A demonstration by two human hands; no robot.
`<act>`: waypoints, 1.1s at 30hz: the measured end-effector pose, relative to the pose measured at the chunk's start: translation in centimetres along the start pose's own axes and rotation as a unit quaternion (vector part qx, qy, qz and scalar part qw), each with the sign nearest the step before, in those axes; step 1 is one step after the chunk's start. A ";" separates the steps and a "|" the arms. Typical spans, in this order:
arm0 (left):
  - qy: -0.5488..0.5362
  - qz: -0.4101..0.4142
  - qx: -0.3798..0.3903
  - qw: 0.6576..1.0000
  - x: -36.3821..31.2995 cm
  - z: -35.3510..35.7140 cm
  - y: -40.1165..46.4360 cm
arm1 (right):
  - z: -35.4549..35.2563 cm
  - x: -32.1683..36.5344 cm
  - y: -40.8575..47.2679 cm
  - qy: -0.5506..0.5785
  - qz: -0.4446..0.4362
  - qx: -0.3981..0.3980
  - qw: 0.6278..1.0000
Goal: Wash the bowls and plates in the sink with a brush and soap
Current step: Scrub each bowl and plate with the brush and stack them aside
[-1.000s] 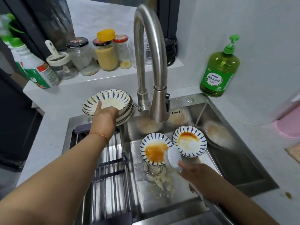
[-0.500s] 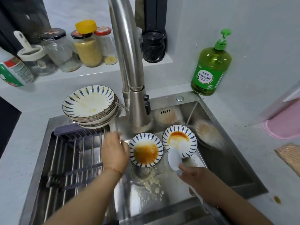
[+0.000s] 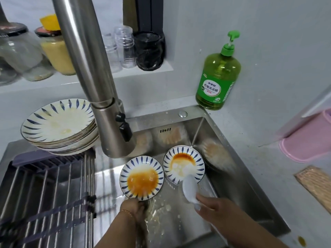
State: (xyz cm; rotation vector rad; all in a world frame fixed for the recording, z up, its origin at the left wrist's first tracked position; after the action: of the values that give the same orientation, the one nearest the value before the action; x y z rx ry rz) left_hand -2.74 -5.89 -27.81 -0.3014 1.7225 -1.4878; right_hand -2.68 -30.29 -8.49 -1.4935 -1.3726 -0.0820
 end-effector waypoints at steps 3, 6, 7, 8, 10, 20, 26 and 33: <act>-0.064 0.006 0.025 0.998 0.1 0.1 1.6 | -0.4 -0.6 0.4 0.006 0.013 -0.019 1.000; -0.124 -0.005 0.017 0.992 -0.3 1.0 1.6 | -0.5 -1.0 0.9 0.003 0.007 -0.015 1.000; -0.114 -0.004 0.011 0.993 -0.5 1.1 1.2 | -0.5 -1.0 0.9 -0.004 0.005 -0.014 1.000; -0.114 -0.010 0.002 0.993 -0.8 1.1 1.2 | -0.5 -0.9 1.0 -0.008 0.003 -0.014 1.000; -0.099 -0.018 -0.012 0.995 -1.3 1.6 0.7 | -0.5 -1.1 1.0 0.001 -0.001 -0.016 1.000; -0.006 0.083 -0.009 0.996 -2.9 -0.7 -7.0 | 0.6 1.0 -0.4 -0.020 -0.037 0.033 0.999; 0.058 0.098 -0.003 0.993 -1.2 -4.7 -11.4 | 2.6 2.6 -1.3 -0.080 -0.058 0.052 0.994; 0.006 0.143 0.123 0.982 1.1 -6.3 -16.7 | 5.4 3.8 -1.1 -0.238 -0.069 0.044 0.968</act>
State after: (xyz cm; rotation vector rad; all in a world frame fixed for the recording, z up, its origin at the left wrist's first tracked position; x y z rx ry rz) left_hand -13.26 -6.67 -13.32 0.0825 1.4979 -1.4667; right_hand -5.26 -24.15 -7.69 -1.3915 -1.8376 0.2632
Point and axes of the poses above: each hand's wrist, its own y-axis towards the middle knuckle, its own z-axis out of the palm, x = y × z, the point moved 1 cm from there along y, towards the middle knuckle, and after that the axes turned 2 degrees about x, right-handed, at the moved point
